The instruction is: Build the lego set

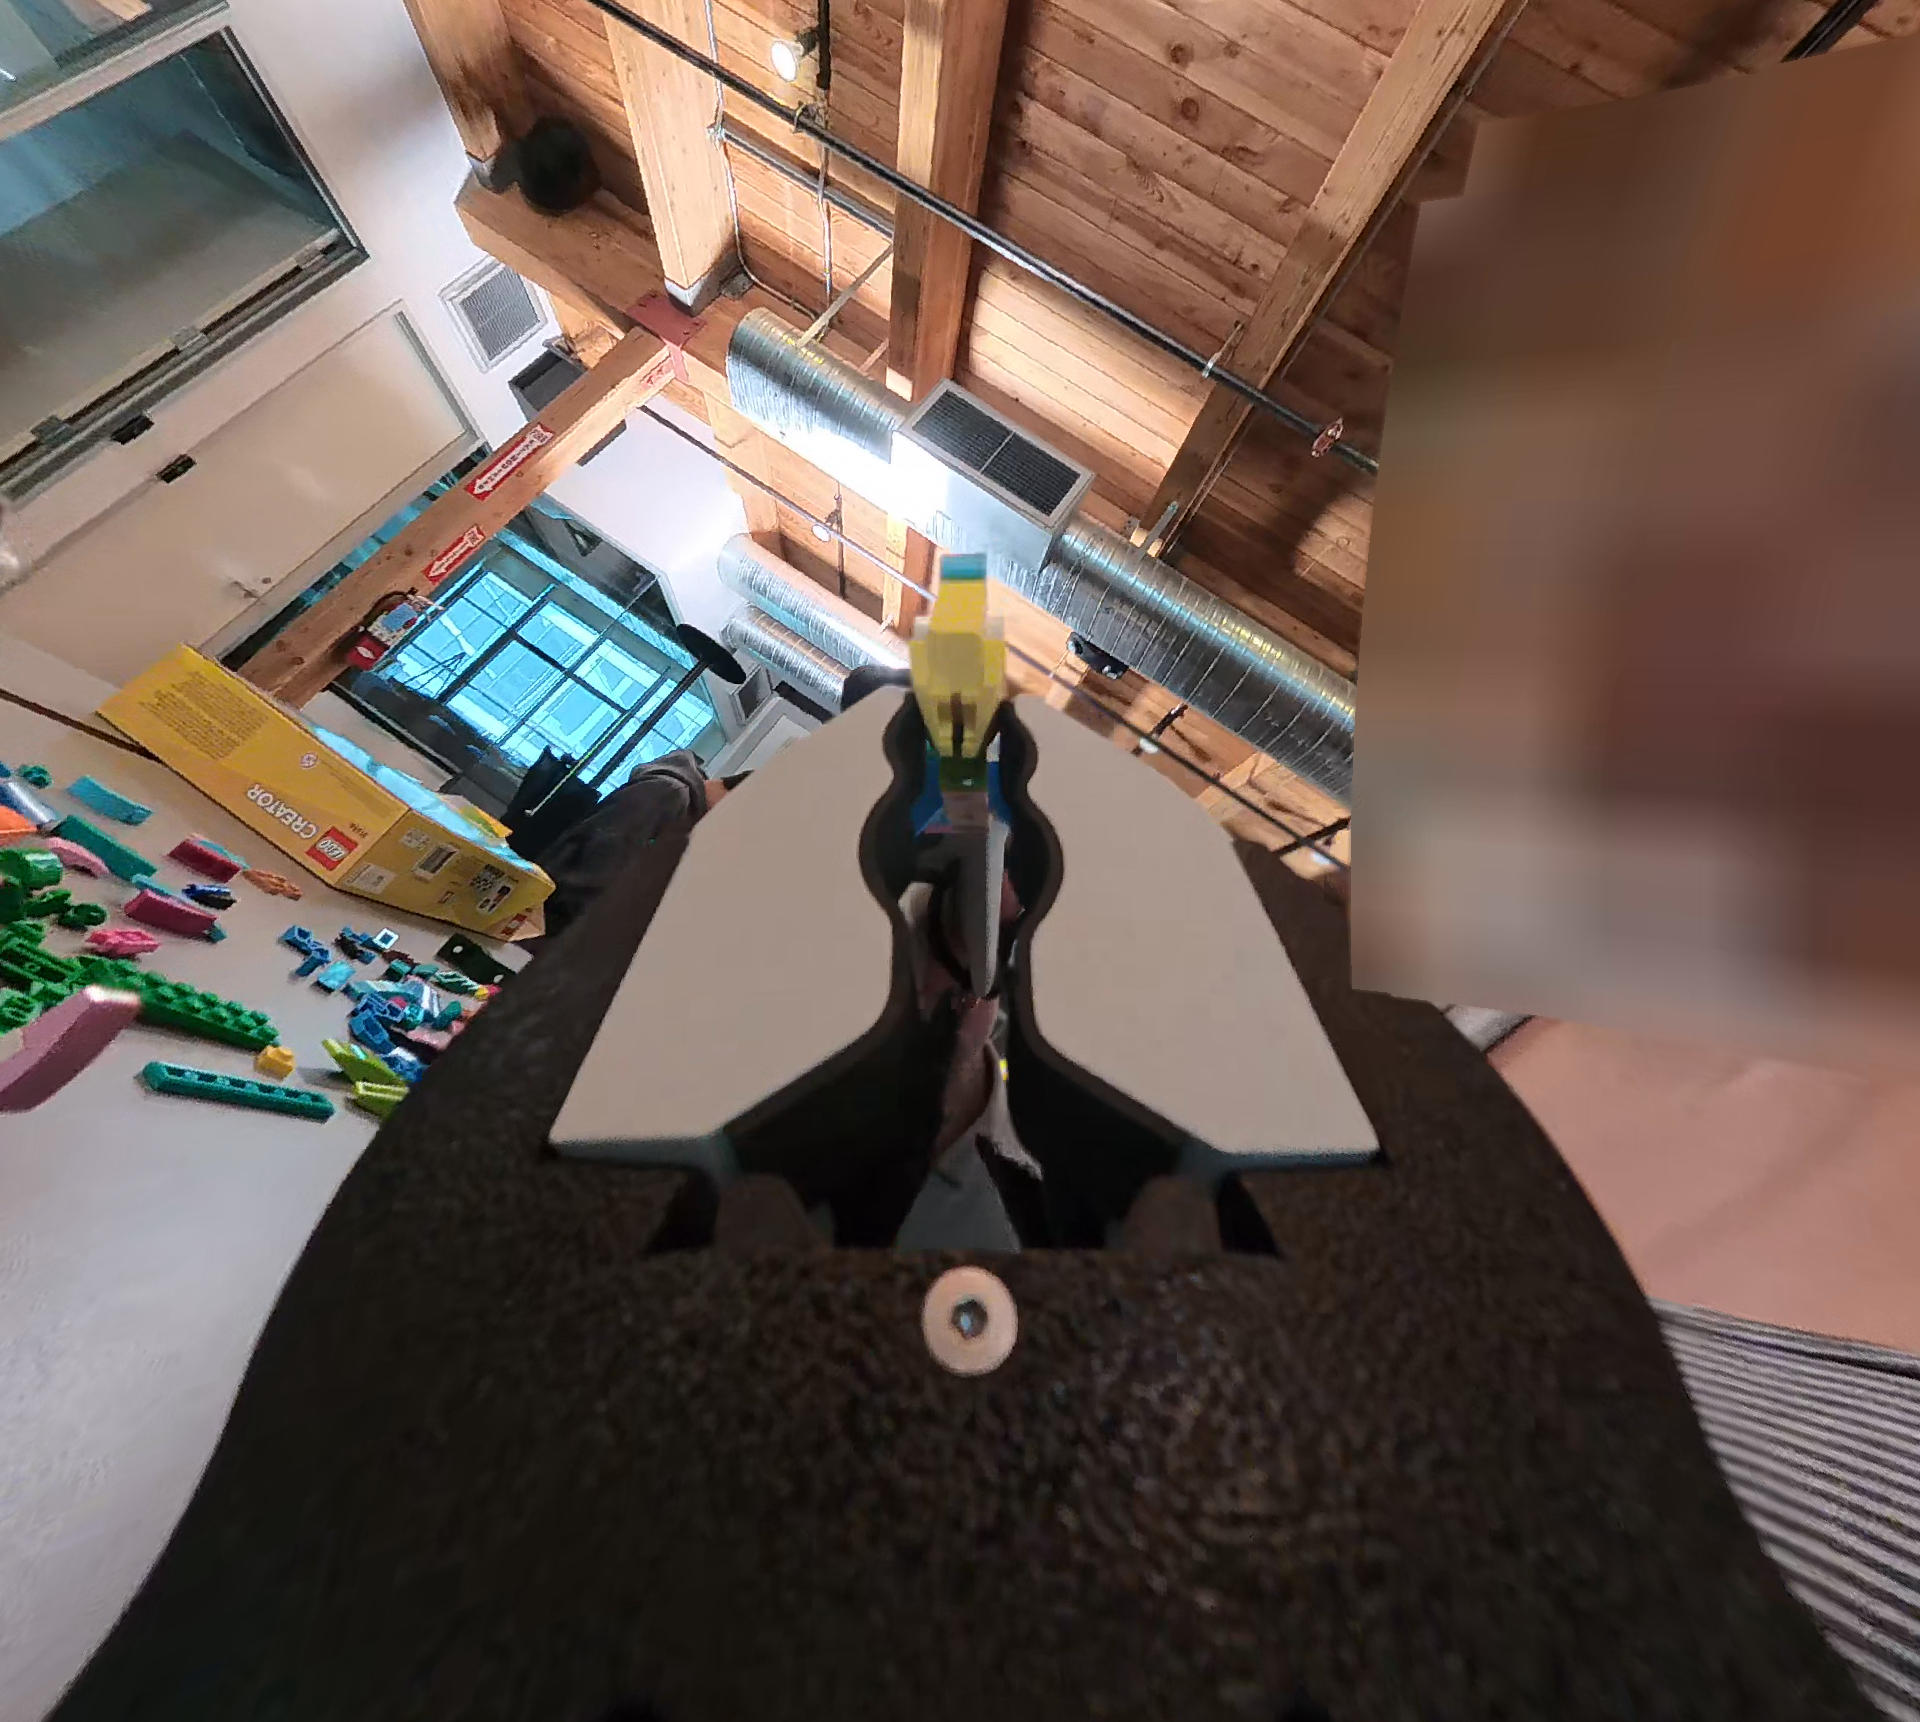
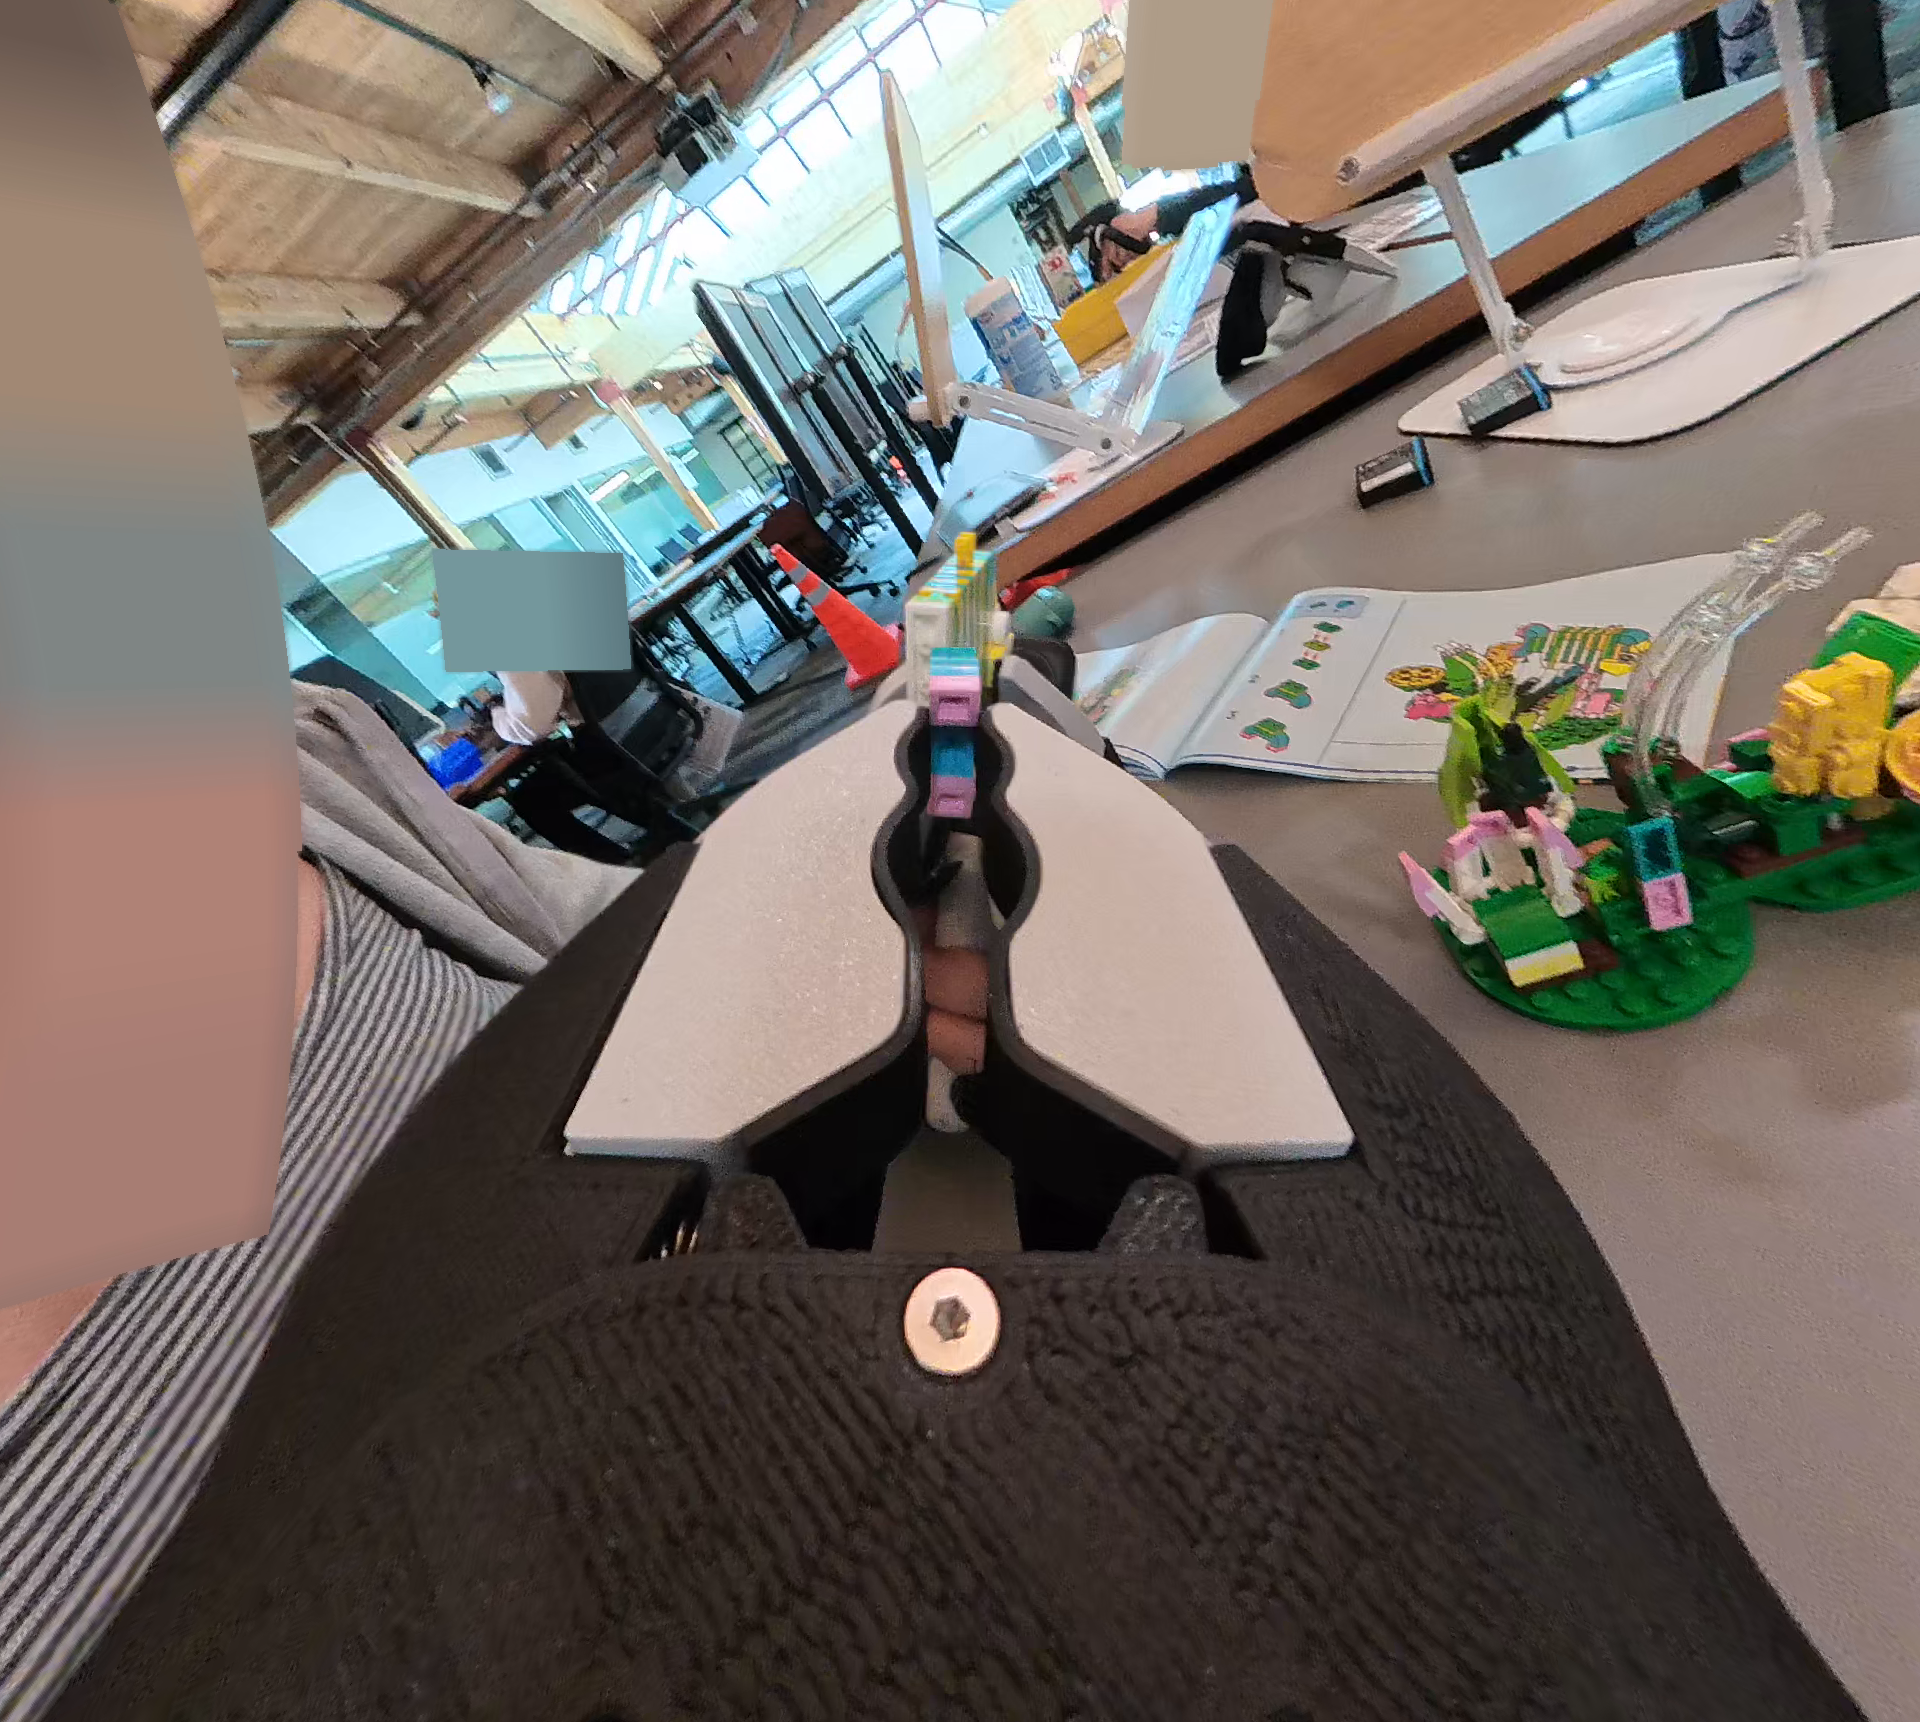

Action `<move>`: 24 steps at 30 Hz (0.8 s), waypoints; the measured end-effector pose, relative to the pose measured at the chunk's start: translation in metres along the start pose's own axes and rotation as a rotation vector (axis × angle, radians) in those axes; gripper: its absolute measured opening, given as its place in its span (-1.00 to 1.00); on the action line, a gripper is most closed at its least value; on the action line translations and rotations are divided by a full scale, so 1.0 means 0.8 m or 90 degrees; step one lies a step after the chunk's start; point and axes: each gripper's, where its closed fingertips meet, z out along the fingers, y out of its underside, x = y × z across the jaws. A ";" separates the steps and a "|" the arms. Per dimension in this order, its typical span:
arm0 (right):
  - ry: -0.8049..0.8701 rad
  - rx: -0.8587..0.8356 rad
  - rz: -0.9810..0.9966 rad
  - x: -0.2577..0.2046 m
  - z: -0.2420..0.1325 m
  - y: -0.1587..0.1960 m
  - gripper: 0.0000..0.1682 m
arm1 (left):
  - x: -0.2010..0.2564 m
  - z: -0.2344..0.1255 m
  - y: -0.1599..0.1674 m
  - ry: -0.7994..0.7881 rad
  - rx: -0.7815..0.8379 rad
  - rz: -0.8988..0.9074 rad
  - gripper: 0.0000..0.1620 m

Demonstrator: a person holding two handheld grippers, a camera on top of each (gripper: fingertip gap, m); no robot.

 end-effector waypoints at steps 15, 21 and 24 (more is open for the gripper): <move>0.008 -0.052 0.016 0.005 -0.011 0.008 -0.92 | -0.009 0.000 0.011 -0.061 -0.066 0.088 -0.84; 0.017 -0.075 0.028 0.009 -0.014 0.014 -0.93 | -0.012 0.000 0.016 -0.069 -0.090 0.088 -0.84; 0.021 -0.077 0.025 0.010 -0.015 0.015 -0.93 | -0.015 0.000 0.017 -0.065 -0.094 0.058 -0.85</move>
